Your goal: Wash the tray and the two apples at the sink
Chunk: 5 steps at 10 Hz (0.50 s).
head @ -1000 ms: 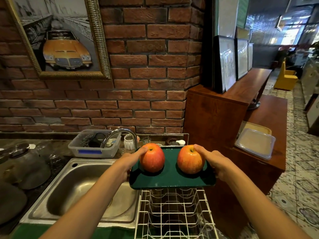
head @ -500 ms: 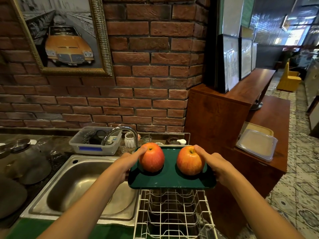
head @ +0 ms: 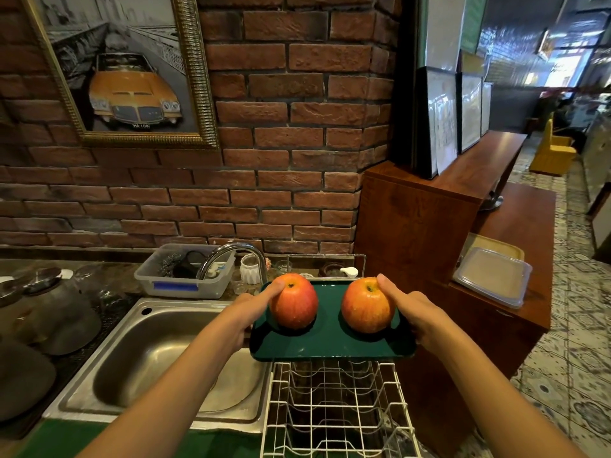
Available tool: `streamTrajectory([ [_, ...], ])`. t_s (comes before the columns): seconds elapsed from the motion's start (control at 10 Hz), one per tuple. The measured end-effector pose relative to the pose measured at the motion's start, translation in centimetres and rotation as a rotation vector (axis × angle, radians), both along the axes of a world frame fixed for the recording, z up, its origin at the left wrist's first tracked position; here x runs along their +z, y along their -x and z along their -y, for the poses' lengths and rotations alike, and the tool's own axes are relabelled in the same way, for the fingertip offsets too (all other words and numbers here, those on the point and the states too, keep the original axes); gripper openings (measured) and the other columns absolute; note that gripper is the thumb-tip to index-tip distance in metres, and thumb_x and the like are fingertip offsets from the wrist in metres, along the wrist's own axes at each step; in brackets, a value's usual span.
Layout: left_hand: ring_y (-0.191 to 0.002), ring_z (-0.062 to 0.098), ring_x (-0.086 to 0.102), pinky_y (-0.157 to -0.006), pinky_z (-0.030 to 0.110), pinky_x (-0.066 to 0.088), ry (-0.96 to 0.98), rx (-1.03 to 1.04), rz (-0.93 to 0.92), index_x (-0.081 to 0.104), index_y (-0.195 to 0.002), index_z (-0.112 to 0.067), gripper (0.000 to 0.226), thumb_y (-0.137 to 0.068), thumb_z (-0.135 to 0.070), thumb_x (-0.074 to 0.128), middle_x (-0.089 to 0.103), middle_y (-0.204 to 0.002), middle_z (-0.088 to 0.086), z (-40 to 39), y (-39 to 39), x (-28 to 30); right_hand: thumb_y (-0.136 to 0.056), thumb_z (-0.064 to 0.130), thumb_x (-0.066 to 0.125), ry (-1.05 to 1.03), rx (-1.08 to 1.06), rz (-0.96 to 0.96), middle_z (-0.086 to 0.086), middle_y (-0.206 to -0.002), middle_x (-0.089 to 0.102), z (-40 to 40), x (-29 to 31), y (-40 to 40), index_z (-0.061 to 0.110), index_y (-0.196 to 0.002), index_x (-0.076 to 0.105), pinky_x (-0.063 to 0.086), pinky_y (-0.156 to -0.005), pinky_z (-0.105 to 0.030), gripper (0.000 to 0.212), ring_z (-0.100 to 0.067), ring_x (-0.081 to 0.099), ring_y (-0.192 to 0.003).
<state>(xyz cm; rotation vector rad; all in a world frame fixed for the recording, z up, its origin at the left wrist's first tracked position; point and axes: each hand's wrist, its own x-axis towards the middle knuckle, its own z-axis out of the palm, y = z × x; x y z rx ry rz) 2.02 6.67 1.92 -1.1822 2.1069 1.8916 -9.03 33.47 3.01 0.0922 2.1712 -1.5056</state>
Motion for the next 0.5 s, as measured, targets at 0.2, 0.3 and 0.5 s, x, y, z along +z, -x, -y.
streamTrajectory([
  [0.2, -0.090, 0.028, 0.054, -0.063, 0.039, 0.047, -0.010, -0.019, 0.002, 0.043, -0.133, -0.017, 0.087, -0.072, -0.073, 0.068, 0.049, -0.120, 0.012, -0.1, -0.3, 0.5, -0.046, 0.087, 0.058, -0.017, 0.004, -0.008, -0.021, -0.146, 0.043, 0.1, 0.3, -0.6, 0.003, -0.144, 0.040, 0.041, -0.107, -0.055, 0.130, -0.041, 0.045, -0.130],
  [0.3, -0.092, 0.030, 0.055, -0.067, 0.040, 0.049, -0.007, -0.027, 0.009, 0.043, -0.133, -0.017, 0.085, -0.073, -0.073, 0.067, 0.049, -0.118, 0.012, 0.2, -0.2, 0.5, -0.045, 0.088, 0.055, -0.018, 0.021, -0.005, -0.021, -0.145, 0.044, 0.0, 0.4, -0.6, 0.003, -0.142, 0.042, 0.040, -0.109, -0.058, 0.130, -0.041, 0.046, -0.130],
  [0.5, -0.099, 0.034, 0.063, -0.067, 0.040, 0.052, -0.045, 0.019, -0.017, 0.052, -0.124, -0.015, 0.071, -0.079, -0.069, 0.064, 0.065, -0.112, 0.015, 1.0, -0.3, 0.4, -0.077, 0.082, 0.047, 0.020, -0.005, -0.069, -0.016, -0.149, 0.045, -0.4, 0.3, -0.7, 0.011, -0.146, 0.042, 0.039, -0.109, -0.060, 0.100, -0.038, 0.044, -0.135],
])
